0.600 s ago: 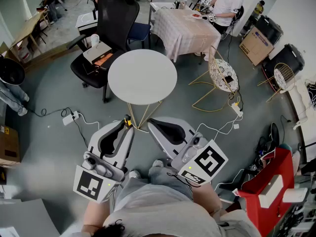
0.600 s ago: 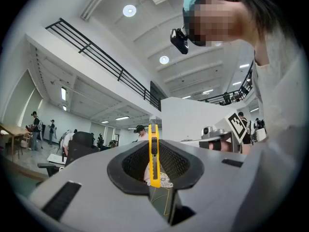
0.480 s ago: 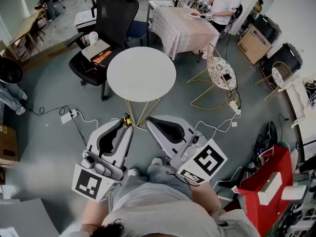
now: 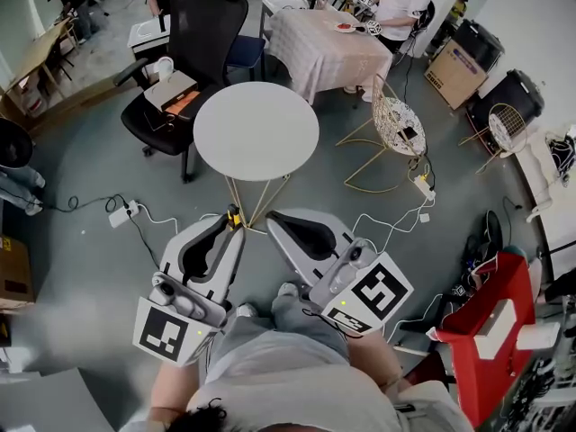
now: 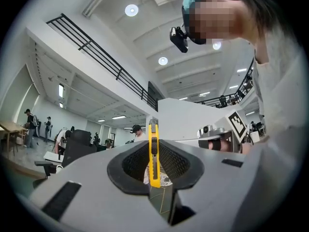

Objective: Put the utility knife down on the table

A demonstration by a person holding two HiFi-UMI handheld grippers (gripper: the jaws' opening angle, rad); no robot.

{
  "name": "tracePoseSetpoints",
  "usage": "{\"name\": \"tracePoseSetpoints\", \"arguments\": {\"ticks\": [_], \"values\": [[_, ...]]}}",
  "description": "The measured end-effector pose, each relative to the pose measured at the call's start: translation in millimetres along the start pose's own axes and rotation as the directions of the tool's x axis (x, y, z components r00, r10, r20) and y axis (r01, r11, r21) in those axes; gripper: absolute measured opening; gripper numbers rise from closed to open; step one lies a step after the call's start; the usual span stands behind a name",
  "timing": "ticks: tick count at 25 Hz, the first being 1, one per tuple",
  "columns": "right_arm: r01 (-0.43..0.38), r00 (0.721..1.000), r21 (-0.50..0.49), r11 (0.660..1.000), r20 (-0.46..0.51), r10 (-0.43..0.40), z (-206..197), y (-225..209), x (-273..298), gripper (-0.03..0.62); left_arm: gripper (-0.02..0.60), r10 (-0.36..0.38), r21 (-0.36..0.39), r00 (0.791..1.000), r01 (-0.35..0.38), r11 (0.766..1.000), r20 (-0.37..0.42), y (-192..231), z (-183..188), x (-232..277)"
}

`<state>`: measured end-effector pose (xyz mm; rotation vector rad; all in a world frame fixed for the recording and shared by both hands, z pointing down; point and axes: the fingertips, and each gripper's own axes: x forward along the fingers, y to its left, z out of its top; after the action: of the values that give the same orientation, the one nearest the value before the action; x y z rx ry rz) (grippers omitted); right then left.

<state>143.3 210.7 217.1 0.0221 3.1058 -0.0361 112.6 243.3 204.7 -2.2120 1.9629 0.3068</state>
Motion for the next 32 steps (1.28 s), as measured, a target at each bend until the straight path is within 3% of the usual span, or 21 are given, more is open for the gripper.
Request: {"name": "tracePoseSetpoints", "arguments": {"ticks": [7, 13, 32], "values": [[0.026, 1.0, -0.026, 0.999, 0.001, -0.026, -2.6, 1.8, 0.0, 0.008, 0.067, -0.017, -0.015, 1.0, 0.017, 1.0, -0.023, 11.4, -10.6, -2.5], [0.028, 1.0, -0.014, 1.0, -0.001, -0.028, -2.4, -21.4, 7.9, 0.008, 0.067, -0.001, -0.009, 0.999, 0.0, 1.0, -0.04, 28.1, -19.6, 14.6], [-0.104, 0.994, -0.005, 0.995, 0.011, 0.104, 5.7, -185.0, 80.5, 0.008, 0.067, 0.09, 0.013, 0.996, -0.09, 0.996, -0.026, 107.1, -45.5, 164.4]]}}
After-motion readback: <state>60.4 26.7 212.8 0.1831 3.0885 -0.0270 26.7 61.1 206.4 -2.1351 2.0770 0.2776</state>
